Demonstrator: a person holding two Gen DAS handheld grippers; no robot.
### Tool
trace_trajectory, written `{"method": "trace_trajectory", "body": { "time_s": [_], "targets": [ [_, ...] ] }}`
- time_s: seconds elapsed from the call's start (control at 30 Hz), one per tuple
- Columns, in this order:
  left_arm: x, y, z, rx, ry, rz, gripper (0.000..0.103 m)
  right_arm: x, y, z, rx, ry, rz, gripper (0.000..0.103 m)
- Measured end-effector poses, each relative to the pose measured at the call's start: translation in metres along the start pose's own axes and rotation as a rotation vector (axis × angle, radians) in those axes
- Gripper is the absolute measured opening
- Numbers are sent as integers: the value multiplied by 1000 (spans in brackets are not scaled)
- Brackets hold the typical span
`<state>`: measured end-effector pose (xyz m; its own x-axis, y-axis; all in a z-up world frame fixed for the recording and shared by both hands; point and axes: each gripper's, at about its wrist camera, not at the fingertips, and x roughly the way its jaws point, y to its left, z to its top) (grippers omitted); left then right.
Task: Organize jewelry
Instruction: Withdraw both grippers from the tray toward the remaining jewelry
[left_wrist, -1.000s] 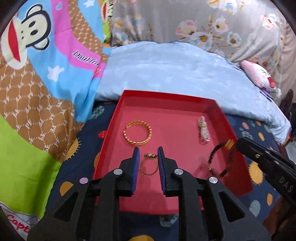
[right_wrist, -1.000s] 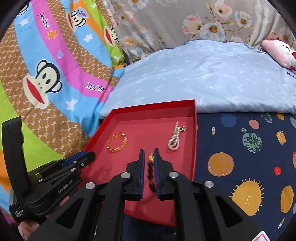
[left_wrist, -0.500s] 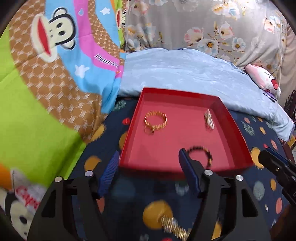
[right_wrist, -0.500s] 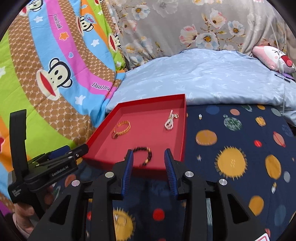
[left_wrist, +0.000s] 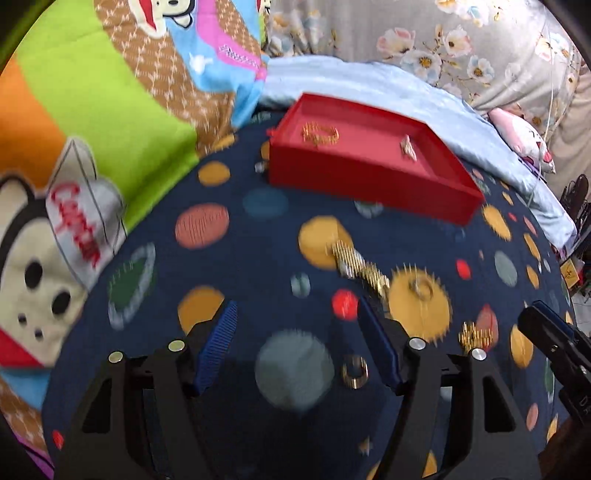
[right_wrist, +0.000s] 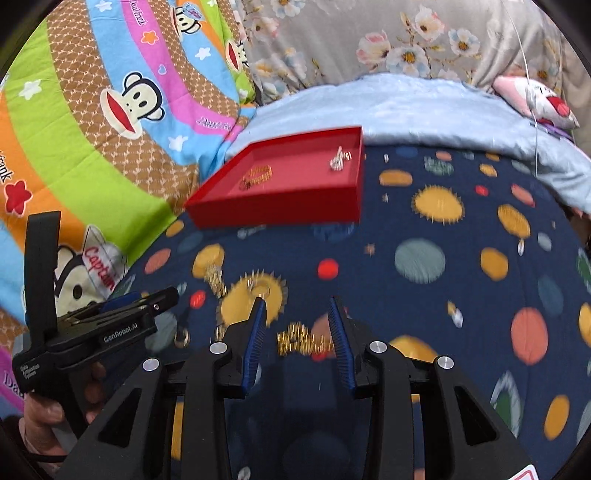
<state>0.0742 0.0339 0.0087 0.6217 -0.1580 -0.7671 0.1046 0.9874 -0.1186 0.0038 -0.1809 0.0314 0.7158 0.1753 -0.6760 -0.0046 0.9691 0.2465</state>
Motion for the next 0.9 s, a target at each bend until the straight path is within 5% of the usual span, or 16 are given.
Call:
{"method": "trace_trajectory", "body": {
  "time_s": [0.4,0.9],
  "targets": [
    [-5,-7,-33,51,1,3,65,11,-3,-28,18,56,-8,35],
    [-2,-18,-33,95,8,4,65,20,-5,-26,29,84,-6,35]
  ]
}}
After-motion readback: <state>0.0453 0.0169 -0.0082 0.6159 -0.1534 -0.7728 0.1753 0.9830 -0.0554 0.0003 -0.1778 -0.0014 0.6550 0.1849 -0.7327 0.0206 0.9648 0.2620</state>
